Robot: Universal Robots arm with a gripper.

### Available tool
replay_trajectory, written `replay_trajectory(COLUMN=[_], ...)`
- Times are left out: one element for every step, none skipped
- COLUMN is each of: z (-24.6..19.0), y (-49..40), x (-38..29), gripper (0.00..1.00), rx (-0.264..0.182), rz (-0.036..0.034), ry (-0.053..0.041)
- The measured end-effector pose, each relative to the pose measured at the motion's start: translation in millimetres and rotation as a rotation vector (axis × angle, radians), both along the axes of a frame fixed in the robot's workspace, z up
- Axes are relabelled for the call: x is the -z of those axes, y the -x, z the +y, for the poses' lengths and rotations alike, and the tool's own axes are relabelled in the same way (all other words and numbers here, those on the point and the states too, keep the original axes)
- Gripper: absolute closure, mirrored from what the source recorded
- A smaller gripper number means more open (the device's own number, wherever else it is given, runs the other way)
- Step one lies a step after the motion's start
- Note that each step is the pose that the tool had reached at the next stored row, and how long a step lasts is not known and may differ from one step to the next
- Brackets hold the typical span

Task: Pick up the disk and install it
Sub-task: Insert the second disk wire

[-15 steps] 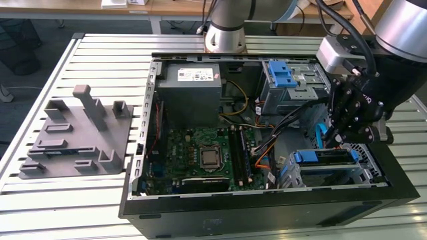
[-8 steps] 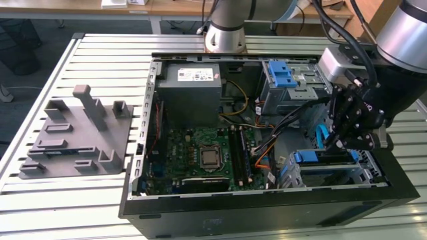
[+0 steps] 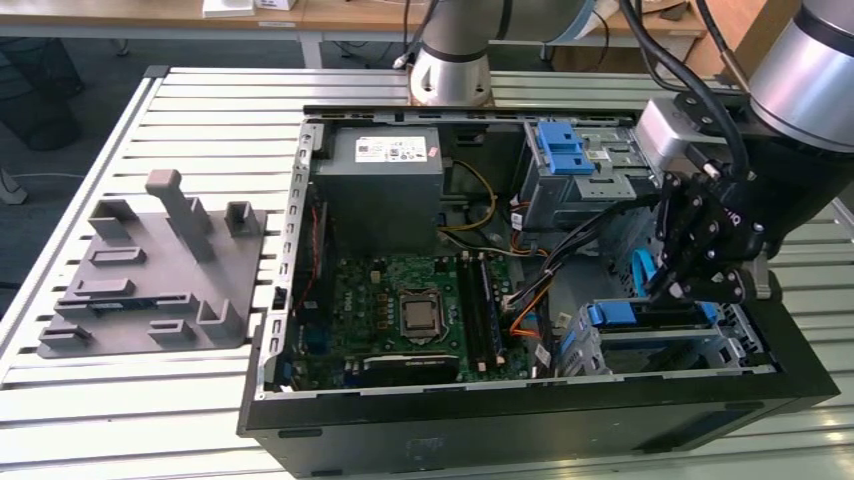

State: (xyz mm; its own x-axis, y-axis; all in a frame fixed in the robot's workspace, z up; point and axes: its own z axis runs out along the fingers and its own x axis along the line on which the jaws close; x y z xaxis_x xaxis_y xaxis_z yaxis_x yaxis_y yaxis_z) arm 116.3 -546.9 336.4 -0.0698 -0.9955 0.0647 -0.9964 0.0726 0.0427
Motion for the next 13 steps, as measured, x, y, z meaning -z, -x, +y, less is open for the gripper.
replay_trajectory(z=[0.0,0.0,0.0,0.0,0.0,0.0,0.0,0.0,0.0,0.0,0.0,0.0,0.0], y=[0.0,-0.1,-0.3,-0.6,-0.8,-1.1,-1.4,-1.4,-1.4,-1.4,-1.5,-1.5,-1.5], x=[0.4,0.7,1.1,1.4,1.7,2.1,2.3,2.4,2.8,3.1,3.5,3.8,4.4], gripper=[0.84,0.84,0.84,0.84,0.84,0.84,0.84,0.84,0.84,0.84,0.84,0.84,0.84], rx=[0.000,0.000,0.000,0.000,0.001,0.001,0.001,0.002,0.002,0.002,0.002,0.002,0.002], rz=[0.0002,0.0003,0.0006,0.0009,0.0012,0.0014,0.0017,0.0018,0.0019,0.0020,0.0021,0.0022,0.0023], ry=[-0.0001,-0.0003,-0.0010,-0.0020,-0.0030,-0.0040,-0.0045,-0.0049,-0.0055,-0.0063,-0.0070,-0.0074,-0.0078])
